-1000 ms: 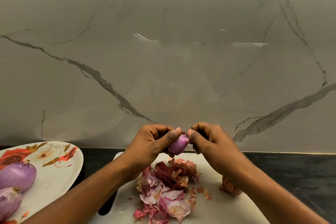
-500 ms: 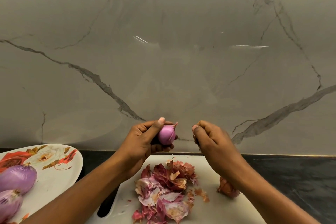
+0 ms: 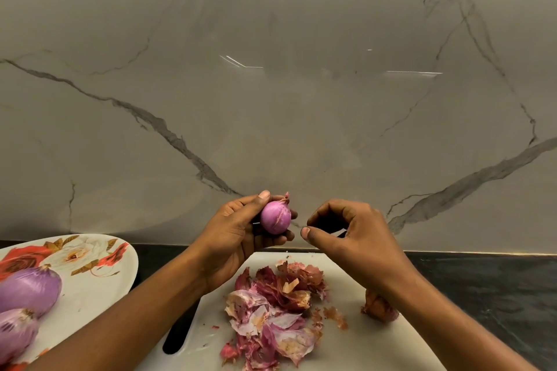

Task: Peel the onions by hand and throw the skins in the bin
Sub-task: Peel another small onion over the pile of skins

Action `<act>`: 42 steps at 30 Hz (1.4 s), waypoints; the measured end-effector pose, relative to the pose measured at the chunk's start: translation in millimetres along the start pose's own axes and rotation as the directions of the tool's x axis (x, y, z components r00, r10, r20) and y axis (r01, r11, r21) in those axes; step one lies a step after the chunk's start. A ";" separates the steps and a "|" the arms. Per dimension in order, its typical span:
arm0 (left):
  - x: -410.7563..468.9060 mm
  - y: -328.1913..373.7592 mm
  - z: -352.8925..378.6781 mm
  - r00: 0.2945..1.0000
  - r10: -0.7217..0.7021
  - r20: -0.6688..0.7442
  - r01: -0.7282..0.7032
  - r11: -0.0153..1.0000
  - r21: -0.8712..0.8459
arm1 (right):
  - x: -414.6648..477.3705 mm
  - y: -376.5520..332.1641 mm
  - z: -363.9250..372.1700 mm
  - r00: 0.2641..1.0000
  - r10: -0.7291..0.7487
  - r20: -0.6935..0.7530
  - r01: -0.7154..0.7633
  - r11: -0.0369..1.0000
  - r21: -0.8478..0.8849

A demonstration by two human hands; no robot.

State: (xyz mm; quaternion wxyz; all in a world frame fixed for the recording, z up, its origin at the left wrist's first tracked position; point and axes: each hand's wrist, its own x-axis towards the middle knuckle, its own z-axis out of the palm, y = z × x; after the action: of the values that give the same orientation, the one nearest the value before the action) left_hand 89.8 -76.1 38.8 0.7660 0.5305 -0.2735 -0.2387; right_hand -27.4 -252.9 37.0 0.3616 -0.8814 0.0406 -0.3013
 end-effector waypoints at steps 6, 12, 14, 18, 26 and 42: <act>-1.4 0.8 0.3 1.000 -0.028 0.008 0.029 0.999 -0.035 | -2.8 -4.5 1.0 0.997 -0.064 -0.032 0.064 0.998 -0.007; -1.8 3.4 -0.4 1.000 -0.029 -0.009 0.028 0.996 -0.079 | -2.3 -2.9 0.1 0.991 -0.100 -0.092 0.098 0.995 -0.020; -2.3 5.1 -1.8 0.999 -0.036 -0.021 0.033 0.993 -0.117 | -3.2 -3.6 1.2 0.987 -0.113 -0.112 0.111 0.994 -0.022; -5.0 3.8 -1.4 0.999 -0.036 -0.001 0.036 0.994 -0.102 | -5.7 -7.2 1.8 0.986 -0.139 -0.092 0.139 0.990 -0.006; -11.9 -2.3 3.7 0.998 -0.030 0.054 0.028 0.999 0.025 | -9.5 -13.3 5.9 0.968 -0.235 0.091 0.236 0.972 0.000; -7.7 -5.0 -0.7 0.978 0.078 0.196 -0.130 0.955 0.266 | -5.8 -5.3 1.3 0.982 -0.184 -0.032 0.184 0.983 -0.001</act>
State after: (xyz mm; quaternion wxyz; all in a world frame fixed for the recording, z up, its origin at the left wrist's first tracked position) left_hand 84.2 -72.2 32.6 0.6673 0.5932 -0.4011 -0.2049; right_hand -32.2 -246.5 36.9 0.3323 -0.8761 -0.0356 -0.3476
